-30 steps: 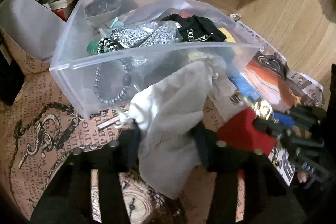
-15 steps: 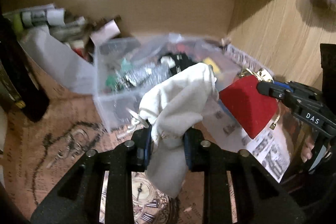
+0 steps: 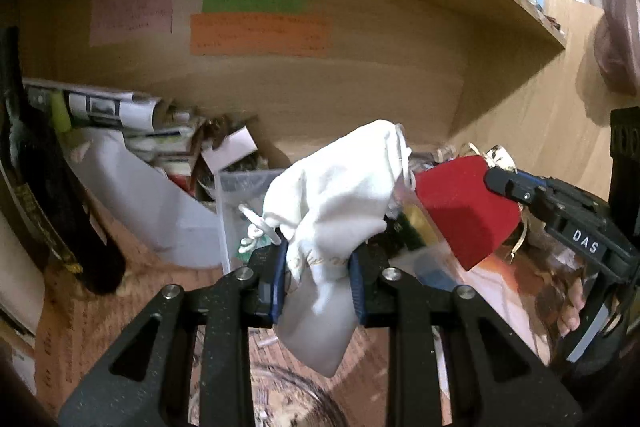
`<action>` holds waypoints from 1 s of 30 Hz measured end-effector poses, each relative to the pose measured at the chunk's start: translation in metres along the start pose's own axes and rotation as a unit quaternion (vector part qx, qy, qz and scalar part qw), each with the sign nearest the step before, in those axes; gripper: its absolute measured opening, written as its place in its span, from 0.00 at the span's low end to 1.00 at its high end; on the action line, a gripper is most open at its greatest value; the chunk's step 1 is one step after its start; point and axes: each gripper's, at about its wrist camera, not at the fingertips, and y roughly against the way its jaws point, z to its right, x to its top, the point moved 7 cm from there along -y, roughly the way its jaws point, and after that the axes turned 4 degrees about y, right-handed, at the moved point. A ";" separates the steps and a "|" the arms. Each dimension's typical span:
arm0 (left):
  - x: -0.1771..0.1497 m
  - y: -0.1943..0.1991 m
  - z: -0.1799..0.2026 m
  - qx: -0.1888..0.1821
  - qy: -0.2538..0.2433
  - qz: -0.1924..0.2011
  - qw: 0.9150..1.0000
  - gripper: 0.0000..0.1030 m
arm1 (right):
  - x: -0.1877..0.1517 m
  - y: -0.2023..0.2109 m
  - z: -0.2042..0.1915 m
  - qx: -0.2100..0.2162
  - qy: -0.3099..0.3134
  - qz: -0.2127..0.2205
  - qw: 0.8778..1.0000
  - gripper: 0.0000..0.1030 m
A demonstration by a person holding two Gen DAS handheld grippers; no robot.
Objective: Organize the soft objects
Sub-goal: 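Carry the bag into the box with the left tool while the right tool releases the ribbon inside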
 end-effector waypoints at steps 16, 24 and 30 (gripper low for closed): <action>0.005 -0.078 -0.019 0.025 0.008 -0.064 0.998 0.25 | -0.015 -0.078 0.001 0.011 -0.016 -0.074 0.997 0.13; -0.009 -0.102 -0.018 0.027 0.002 -0.095 0.995 0.30 | -0.030 -0.094 0.001 0.010 -0.012 -0.105 0.994 0.16; -0.014 -0.104 -0.016 0.031 -0.005 -0.093 0.995 0.53 | -0.036 -0.100 0.002 0.006 -0.007 -0.117 0.993 0.22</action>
